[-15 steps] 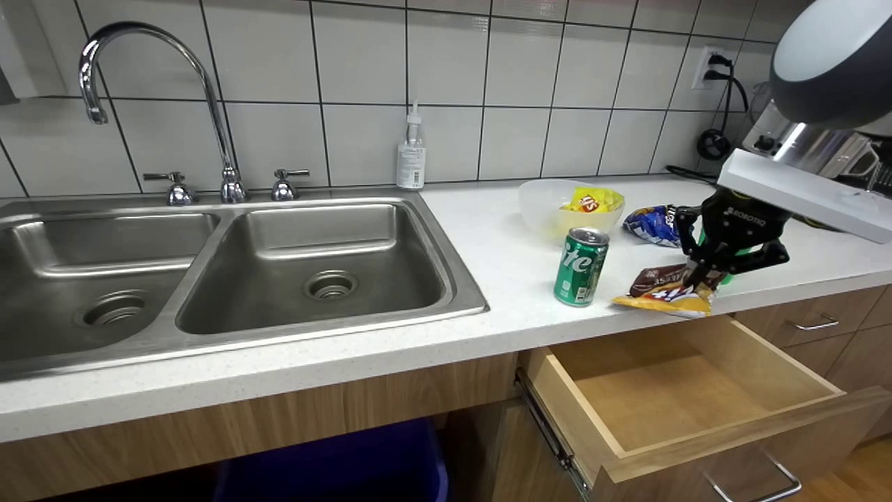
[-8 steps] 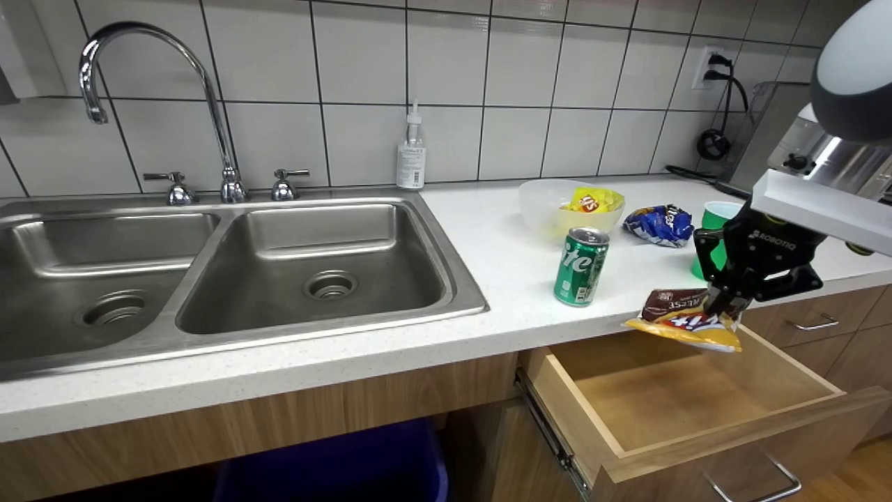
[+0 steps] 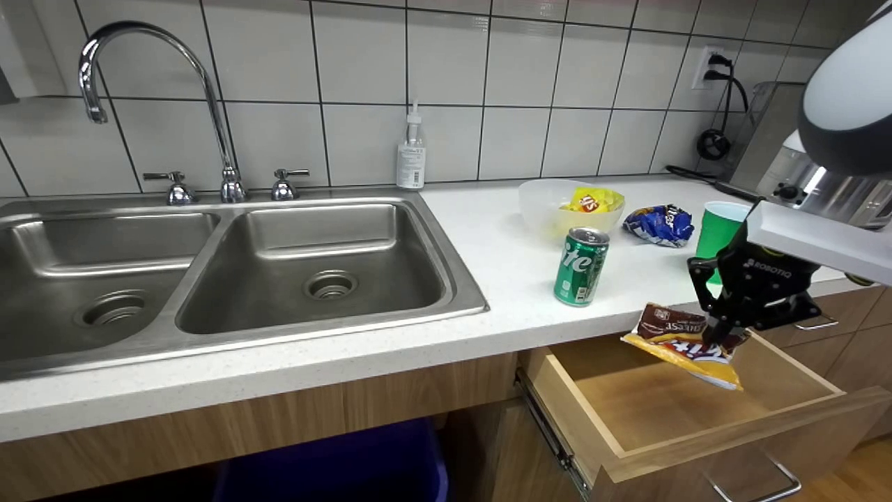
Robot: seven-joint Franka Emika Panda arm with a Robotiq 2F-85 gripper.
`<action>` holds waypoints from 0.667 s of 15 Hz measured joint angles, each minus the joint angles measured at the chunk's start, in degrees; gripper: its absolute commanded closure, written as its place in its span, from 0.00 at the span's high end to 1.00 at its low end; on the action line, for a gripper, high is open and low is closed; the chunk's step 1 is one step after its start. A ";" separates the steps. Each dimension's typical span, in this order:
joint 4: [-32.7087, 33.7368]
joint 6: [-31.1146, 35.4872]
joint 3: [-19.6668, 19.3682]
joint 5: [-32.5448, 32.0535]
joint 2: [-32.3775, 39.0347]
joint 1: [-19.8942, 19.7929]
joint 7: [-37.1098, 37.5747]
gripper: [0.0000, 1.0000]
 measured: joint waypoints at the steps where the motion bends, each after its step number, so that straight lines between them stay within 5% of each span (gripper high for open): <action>1: 0.15 0.00 0.26 0.00 0.66 0.03 0.00 0.00; 10: 2.48 0.00 1.86 0.02 6.66 0.36 0.00 0.00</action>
